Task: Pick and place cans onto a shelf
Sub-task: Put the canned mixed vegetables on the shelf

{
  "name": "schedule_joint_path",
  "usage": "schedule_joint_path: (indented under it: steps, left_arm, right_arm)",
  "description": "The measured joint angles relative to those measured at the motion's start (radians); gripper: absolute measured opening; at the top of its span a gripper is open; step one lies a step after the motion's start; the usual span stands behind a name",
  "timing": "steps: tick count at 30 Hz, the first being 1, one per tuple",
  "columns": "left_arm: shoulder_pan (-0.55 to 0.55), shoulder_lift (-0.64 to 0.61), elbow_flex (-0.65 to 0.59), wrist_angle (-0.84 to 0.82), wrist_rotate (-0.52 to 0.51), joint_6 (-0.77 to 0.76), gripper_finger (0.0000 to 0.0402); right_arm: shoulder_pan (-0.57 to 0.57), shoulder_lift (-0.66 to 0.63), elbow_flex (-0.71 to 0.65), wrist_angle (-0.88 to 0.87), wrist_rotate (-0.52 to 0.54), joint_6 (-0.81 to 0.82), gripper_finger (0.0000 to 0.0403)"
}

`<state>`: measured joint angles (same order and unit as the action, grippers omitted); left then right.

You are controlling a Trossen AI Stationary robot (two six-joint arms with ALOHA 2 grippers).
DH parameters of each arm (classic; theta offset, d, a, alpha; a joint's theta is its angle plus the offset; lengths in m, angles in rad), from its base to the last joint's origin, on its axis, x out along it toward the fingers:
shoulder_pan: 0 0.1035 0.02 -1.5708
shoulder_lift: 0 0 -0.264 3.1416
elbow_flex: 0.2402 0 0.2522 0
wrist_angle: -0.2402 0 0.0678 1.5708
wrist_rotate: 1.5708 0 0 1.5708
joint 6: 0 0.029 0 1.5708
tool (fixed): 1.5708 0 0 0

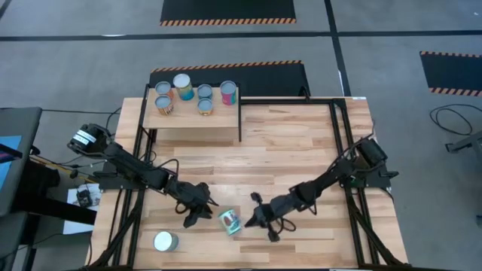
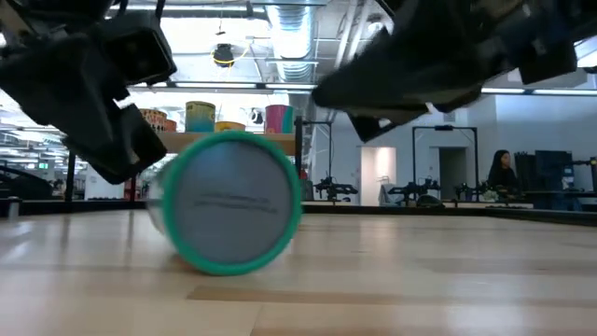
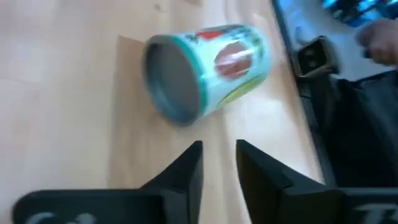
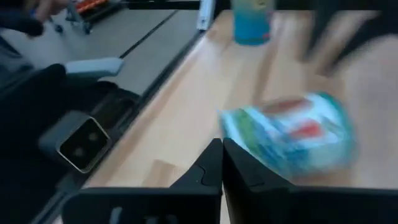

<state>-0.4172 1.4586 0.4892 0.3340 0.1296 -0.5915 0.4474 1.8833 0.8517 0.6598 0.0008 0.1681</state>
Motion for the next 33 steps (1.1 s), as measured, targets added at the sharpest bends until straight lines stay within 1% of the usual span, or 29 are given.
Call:
schedule_joint_path:
  steps: [4, 6, 10, 14, 18, 26, 29, 33]
  left_arm:
    - [0.029, 0.0, 0.0, -0.011, -0.103, 0.027, 0.0119]
    - [0.054, 0.0, 0.0, 0.003, -0.121, 0.051, 0.0134]
    - [0.107, 0.0, 0.0, 0.048, -0.082, 0.086, 0.0156]
    - [0.141, 0.0, 0.0, 0.067, -0.049, 0.086, 0.0165]
    - [0.155, 0.0, 0.0, 0.087, -0.047, 0.097, 0.0167]
    - [0.19, 0.0, 0.0, 0.092, -0.046, 0.113, 0.0168]
    - [0.217, 0.0, 0.0, 0.105, -0.019, 0.112, 0.0168]
    - [0.251, 0.005, 0.0, 0.131, 0.041, 0.107, 0.0168]
  right_arm:
    - [0.024, 0.021, 0.038, -0.064, -0.007, 0.0, 0.0036]
    - [0.031, 0.02, 0.046, -0.069, -0.005, 0.0, 0.0038]
    - [0.019, 0.021, 0.043, -0.094, -0.003, 0.0, 0.0031]
    - [0.006, 0.02, 0.045, -0.116, -0.003, -0.007, 0.0014]
    - [0.002, 0.02, 0.044, -0.148, -0.003, -0.008, 0.001]
    - [-0.012, 0.02, 0.044, -0.182, -0.003, -0.011, 0.0019]
    - [-0.024, 0.02, 0.044, -0.192, -0.001, -0.011, 0.0015]
    - [-0.036, 0.02, 0.044, -0.206, 0.001, -0.011, 0.0015]
